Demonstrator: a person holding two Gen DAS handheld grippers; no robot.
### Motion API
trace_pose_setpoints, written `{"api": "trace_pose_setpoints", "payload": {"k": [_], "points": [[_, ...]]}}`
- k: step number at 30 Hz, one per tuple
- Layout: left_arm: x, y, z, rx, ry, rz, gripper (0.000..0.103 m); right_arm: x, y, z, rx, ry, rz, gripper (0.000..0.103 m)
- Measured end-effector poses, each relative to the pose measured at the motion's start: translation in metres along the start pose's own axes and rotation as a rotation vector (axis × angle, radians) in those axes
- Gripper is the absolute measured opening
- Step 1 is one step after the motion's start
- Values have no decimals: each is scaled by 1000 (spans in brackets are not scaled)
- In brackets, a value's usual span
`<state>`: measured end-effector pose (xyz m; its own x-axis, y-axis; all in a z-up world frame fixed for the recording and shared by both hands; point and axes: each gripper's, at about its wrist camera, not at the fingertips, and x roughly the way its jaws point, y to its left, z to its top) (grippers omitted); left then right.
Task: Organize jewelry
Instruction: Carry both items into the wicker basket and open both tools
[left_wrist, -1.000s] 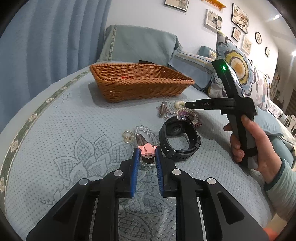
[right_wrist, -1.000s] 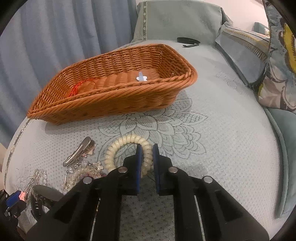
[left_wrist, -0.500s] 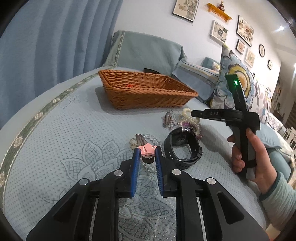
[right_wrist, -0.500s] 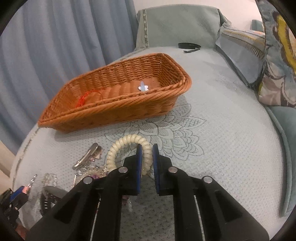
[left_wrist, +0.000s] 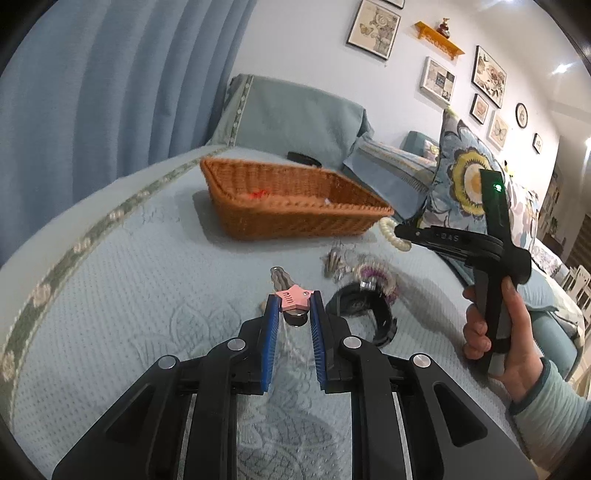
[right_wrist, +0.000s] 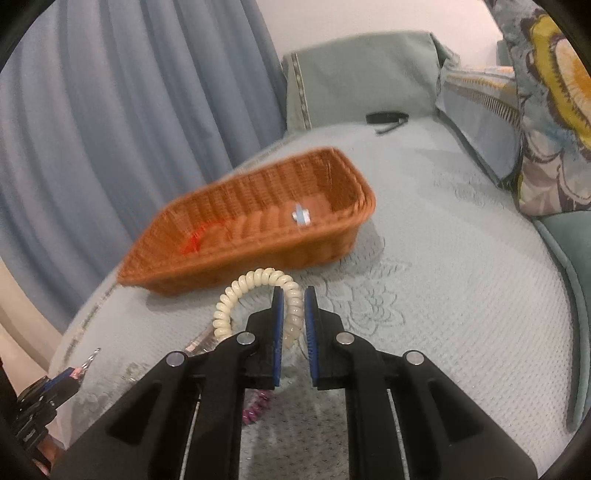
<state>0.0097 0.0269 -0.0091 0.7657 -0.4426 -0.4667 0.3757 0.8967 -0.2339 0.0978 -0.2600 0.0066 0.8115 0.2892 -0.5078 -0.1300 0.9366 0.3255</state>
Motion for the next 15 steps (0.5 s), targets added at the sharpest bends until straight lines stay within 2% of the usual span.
{"api": "trace_pose_setpoints", "payload": {"k": [5,11,15], "points": [[0,-7,32,47,-61,-15,15,-23,5,20,-21,-100,-22,9],[25,-8,87,65,-128,-38,15,-1,15,61,-39,-85,-21,9],[55,3,117,36,-121,-57,15,28,30,84,-75,-53,-42,9]]}}
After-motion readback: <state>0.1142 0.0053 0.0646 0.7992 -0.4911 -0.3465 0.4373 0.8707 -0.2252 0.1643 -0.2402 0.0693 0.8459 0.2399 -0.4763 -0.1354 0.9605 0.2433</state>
